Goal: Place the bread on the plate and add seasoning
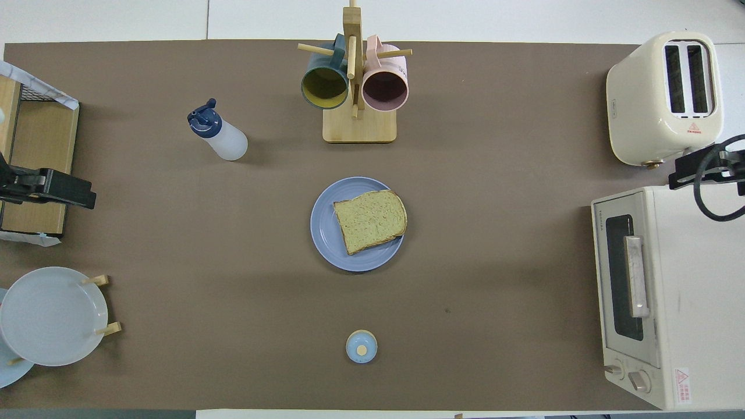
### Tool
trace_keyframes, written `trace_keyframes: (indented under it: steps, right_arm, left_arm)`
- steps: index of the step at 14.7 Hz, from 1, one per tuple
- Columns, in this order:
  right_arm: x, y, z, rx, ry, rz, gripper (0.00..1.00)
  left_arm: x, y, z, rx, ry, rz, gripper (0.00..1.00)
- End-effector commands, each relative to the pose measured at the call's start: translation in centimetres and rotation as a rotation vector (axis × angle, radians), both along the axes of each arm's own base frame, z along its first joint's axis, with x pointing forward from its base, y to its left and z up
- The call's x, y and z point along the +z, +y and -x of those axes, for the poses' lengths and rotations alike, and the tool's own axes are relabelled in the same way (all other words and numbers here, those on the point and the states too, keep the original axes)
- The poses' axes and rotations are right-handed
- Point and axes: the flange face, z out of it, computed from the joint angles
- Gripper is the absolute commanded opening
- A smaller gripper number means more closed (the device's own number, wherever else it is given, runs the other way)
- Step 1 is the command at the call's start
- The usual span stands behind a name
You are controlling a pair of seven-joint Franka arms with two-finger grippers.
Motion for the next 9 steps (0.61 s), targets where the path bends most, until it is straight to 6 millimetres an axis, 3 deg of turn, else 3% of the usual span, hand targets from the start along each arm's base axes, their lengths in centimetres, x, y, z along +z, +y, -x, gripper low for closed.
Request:
trace_keyframes:
  steps: [1,9]
  right_arm:
    - [0.00,0.05,0.52,0.012,0.002,-0.024,1.00]
    - [0.08,0.04,0.51,0.012,0.000,-0.024,1.00]
  left_arm:
    - [0.22,-0.03,-0.06,0.025,-0.019,0.022,1.00]
    - [0.24,0.73,0.02,0.065,-0.018,0.021,1.00]
